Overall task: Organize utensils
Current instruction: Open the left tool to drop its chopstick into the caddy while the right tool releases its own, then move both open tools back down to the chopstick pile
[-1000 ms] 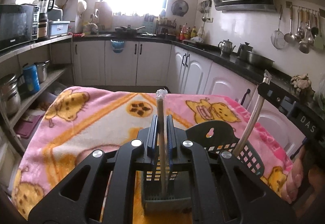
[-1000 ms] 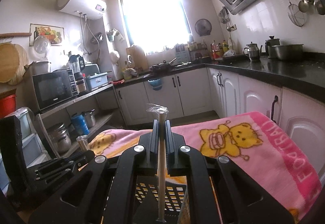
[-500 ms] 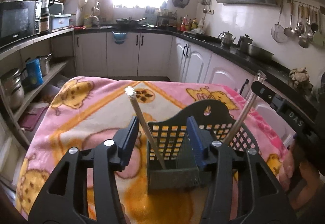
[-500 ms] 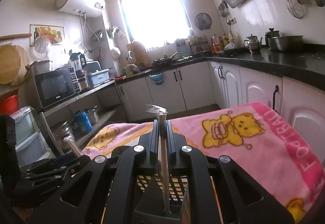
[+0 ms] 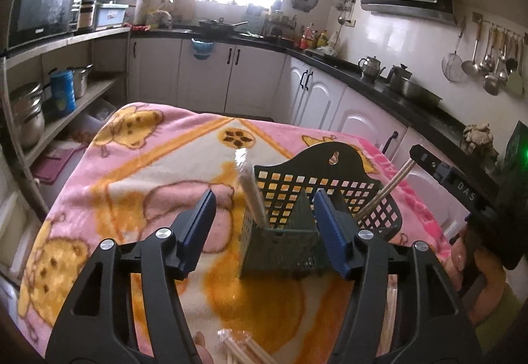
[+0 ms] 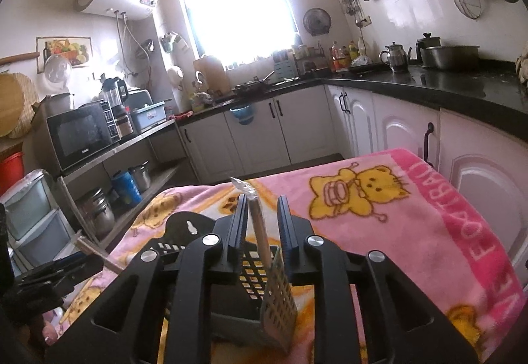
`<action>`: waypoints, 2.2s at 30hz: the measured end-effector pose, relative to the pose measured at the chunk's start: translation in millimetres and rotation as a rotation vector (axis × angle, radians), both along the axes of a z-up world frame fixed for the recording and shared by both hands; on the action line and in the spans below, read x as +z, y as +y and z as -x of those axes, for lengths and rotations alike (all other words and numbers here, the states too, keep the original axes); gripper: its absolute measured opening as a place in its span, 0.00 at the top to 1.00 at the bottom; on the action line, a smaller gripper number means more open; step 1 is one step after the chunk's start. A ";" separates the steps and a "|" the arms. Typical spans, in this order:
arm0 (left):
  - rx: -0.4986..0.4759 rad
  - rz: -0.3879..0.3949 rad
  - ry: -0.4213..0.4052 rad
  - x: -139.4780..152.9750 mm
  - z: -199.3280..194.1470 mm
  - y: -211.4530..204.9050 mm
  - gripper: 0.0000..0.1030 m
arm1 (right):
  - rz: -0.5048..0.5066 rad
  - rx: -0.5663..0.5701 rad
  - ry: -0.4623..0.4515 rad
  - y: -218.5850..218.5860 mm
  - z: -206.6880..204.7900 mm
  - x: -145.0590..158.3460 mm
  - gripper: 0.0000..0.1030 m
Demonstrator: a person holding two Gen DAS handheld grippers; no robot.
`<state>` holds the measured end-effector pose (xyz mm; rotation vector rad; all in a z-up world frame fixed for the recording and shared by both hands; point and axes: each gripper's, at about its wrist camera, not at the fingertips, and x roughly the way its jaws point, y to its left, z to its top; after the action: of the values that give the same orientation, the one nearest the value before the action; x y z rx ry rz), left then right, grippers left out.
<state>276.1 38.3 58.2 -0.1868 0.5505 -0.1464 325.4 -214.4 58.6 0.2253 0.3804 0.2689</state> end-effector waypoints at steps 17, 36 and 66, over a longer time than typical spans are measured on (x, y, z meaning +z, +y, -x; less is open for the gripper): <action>-0.008 0.017 0.036 -5.3 42.7 3.3 0.22 | 0.041 0.024 0.047 -3.5 52.0 8.7 0.55; 0.047 0.095 0.094 -44.1 98.4 21.7 0.12 | 0.116 0.098 0.149 12.2 115.0 -22.6 0.48; 0.037 0.157 0.273 -96.1 125.7 28.0 0.12 | 0.160 0.153 0.308 6.0 155.6 -72.0 0.48</action>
<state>150.4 66.3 -37.9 -0.3734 0.8077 -0.1294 169.7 -208.4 -13.5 0.0796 0.7229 0.3537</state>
